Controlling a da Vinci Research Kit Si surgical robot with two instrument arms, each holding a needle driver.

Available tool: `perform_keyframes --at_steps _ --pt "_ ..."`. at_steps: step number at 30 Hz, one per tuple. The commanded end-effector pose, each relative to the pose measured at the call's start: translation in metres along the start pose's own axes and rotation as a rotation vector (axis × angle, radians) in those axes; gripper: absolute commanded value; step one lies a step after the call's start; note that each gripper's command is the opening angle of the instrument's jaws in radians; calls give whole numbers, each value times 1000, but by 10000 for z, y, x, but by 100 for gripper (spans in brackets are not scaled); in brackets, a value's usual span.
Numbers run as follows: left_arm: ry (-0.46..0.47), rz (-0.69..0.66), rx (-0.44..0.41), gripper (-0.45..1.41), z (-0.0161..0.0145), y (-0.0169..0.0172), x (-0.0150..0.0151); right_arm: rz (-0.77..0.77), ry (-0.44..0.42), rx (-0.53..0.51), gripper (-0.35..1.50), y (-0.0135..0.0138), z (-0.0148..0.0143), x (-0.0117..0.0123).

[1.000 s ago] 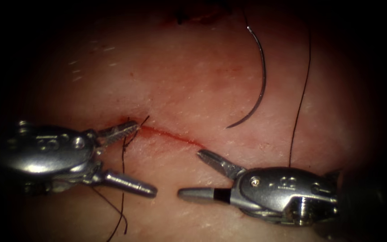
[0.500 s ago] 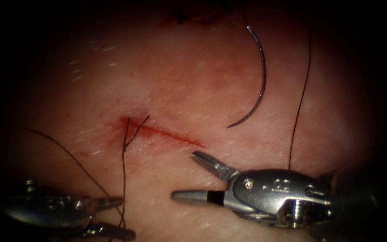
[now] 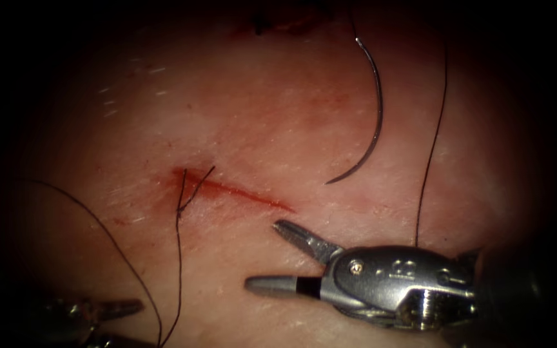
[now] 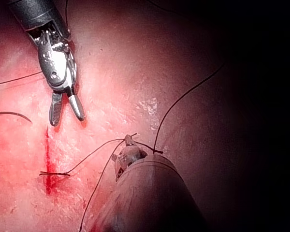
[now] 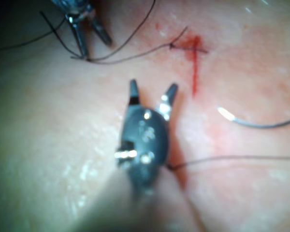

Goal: Wound Closure

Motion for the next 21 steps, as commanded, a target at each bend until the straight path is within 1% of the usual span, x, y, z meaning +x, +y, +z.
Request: perform_keyframes --at_steps 1,9,12,14,21 --pt "-1 -11 -11 43 8 20 -4 5 0 5 136 -15 6 -5" --pt "-9 19 -32 41 15 24 -6 4 0 7 136 -16 4 -6" --pt "-10 32 -33 34 15 26 -9 4 0 8 136 -16 4 -6" --pt "-12 39 -31 34 17 28 -11 4 0 8 136 -16 4 -6" --pt "-34 46 -21 34 33 33 -18 4 0 7 136 -17 4 -6"
